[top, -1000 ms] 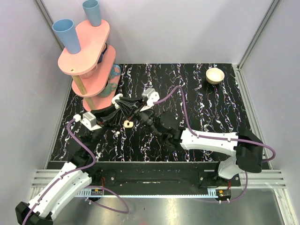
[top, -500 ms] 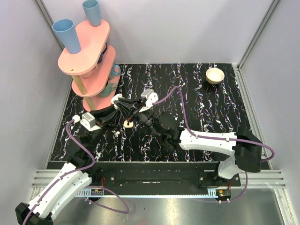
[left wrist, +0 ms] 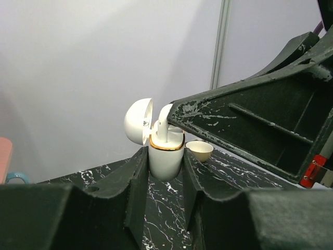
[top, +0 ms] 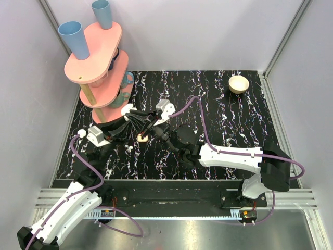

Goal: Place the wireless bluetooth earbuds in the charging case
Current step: Insert the left earbud into the left side groove of the charging case, then move the right earbud to the center of the board.

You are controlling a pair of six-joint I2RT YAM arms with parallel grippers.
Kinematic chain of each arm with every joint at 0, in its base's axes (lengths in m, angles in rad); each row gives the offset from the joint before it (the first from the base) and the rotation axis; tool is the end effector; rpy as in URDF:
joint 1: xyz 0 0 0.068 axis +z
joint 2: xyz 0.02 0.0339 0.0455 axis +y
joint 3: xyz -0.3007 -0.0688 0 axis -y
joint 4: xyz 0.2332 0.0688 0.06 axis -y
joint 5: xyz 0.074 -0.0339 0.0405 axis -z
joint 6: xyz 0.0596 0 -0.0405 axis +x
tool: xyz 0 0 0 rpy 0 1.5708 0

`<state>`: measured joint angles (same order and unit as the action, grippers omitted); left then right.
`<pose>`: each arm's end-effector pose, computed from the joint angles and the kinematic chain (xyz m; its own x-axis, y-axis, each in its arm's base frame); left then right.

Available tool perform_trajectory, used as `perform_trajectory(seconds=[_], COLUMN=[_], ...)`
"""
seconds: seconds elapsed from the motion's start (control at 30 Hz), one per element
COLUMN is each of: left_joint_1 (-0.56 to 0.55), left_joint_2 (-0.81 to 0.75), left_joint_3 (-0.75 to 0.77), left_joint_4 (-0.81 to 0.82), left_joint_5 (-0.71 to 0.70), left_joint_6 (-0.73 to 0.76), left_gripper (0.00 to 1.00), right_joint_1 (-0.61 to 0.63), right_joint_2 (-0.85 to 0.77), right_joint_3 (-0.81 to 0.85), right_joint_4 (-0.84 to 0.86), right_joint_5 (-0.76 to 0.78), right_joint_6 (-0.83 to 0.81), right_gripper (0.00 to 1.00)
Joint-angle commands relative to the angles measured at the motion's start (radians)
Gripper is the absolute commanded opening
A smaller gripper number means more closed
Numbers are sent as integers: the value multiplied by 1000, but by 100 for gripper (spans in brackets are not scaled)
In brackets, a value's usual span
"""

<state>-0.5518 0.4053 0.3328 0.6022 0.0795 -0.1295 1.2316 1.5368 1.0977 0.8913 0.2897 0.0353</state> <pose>0.0790 -0.0542 0.3424 0.3517 -0.3676 -0.8609 0.6316 0.7720 -0.0717 0.1373 0.3379 0.4265 0.1164 0.4316 -0.8945 -0.8229 0.5463 0.1565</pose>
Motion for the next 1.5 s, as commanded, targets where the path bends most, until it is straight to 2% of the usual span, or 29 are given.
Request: perform_trajectory(seconds=[0.0,0.17,0.27,0.57,0.9,1.1,1.2,1.3,1.47], left_joint_1=[0,0,0,0,0,0,0,0,0], left_joint_2=[-10,-6,-6,-14,-34,-57,-65,-85,-126], left_joint_3=[9,14,12,14,12,12,31,35,77], left_joint_4=[79,82,84,64,10,-50,-96,-108,-177], left_joint_5=[-37,-38,-34,-29,-67,-162,-190,-205,-234], left_joint_6=[-9,-5,-7,2,21,54,70,76,105], left_gripper=[0,0,0,0,0,0,0,0,0], right_joint_1=[12,12,14,11,11,11,8,0,-36], right_joint_2=[-4,-6,-3,-24,-121,-240,-300,-336,-333], right_joint_3=[8,21,28,50,15,-59,-134,-162,-197], right_joint_4=[14,-20,-40,-58,-12,-81,-109,-225,-461], right_joint_5=[-46,-60,-55,14,38,130,215,290,373], right_joint_6=[0,-23,-29,-106,-130,-156,-126,-49,199], right_gripper=[9,10,22,41,51,52,52,53,53])
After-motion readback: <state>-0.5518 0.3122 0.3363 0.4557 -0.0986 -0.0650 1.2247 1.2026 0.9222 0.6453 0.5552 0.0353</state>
